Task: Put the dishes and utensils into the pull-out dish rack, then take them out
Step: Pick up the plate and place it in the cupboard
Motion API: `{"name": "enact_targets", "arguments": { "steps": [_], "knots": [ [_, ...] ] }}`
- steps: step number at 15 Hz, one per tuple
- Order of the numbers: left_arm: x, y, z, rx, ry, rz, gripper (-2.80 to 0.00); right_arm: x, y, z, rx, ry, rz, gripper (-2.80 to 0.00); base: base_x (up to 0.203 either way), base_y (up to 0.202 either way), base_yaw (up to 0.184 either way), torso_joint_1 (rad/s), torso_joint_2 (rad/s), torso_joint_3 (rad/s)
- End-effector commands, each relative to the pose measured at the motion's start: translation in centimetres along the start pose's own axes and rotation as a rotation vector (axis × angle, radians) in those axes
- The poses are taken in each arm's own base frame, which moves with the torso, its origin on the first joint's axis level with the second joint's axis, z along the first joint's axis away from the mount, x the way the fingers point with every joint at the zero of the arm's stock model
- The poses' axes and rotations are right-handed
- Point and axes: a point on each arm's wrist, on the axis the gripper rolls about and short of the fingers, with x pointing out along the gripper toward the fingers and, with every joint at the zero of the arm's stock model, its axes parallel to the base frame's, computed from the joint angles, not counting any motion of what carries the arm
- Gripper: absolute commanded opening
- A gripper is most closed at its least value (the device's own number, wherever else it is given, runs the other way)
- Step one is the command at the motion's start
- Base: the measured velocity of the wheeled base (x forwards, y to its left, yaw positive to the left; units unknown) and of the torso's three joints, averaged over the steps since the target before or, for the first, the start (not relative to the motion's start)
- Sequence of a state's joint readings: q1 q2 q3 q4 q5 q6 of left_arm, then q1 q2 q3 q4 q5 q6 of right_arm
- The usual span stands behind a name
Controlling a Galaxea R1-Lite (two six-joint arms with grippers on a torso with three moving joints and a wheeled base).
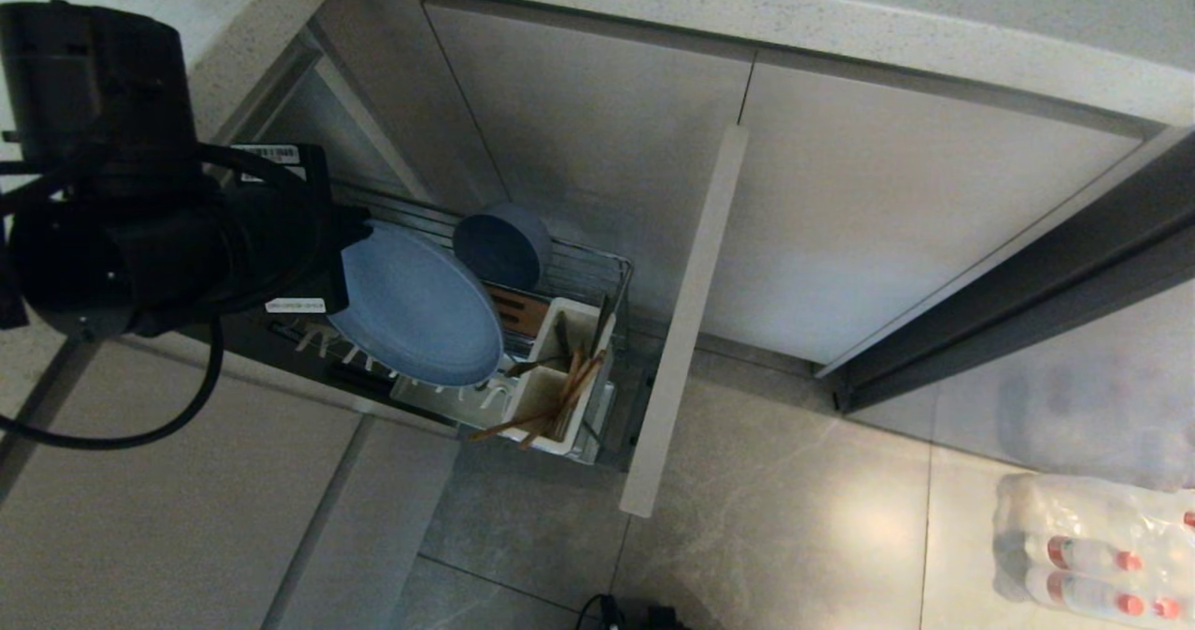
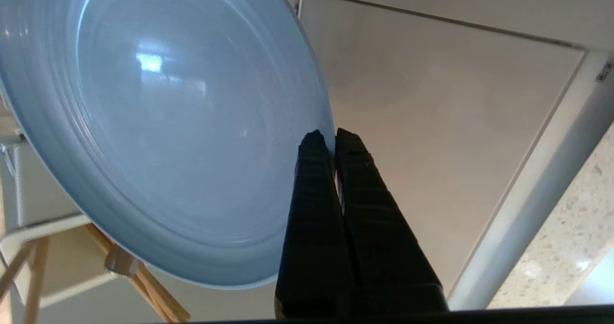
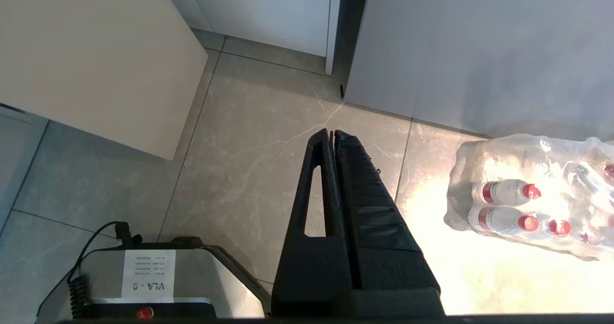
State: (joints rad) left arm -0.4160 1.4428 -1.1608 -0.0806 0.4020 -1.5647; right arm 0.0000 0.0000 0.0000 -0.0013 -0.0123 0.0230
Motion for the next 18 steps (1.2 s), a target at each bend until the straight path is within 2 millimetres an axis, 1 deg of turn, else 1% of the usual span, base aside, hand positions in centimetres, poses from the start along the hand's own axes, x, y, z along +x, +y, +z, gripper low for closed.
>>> {"name": "enact_targets", "arguments": {
  "steps": [1,5,8,10,13,18],
  "knots": [
    [0.0,0.2,0.0,-0.018,-0.002,0.006,-2.8,0.0,0.0,0.0,0.0,0.001,0.0,-2.8,0.0,0.0,0.0,0.0,0.0,0.0],
    [-0.3,-0.8,0.2,-0.033,0.005,-0.034,-2.8,0.0,0.0,0.0,0.0,0.0,0.0,-2.8,0.0,0.0,0.0,0.0,0.0,0.0],
    [-1.2,-1.7,0.5,-0.055,0.011,-0.086,-2.8,0.0,0.0,0.0,0.0,0.001,0.0,-2.8,0.0,0.0,0.0,0.0,0.0,0.0],
    [-1.4,-2.1,0.6,-0.072,0.012,-0.127,-2.8,0.0,0.0,0.0,0.0,0.001,0.0,-2.8,0.0,0.0,0.0,0.0,0.0,0.0],
    [-1.3,-1.9,0.5,-0.068,0.036,-0.118,-2.8,0.0,0.0,0.0,0.0,0.001,0.0,-2.8,0.0,0.0,0.0,0.0,0.0,0.0],
    [-0.9,-1.0,0.3,-0.068,0.063,-0.11,-2.8,0.0,0.0,0.0,0.0,0.001,0.0,-2.8,0.0,0.0,0.0,0.0,0.0,0.0]
  ]
}}
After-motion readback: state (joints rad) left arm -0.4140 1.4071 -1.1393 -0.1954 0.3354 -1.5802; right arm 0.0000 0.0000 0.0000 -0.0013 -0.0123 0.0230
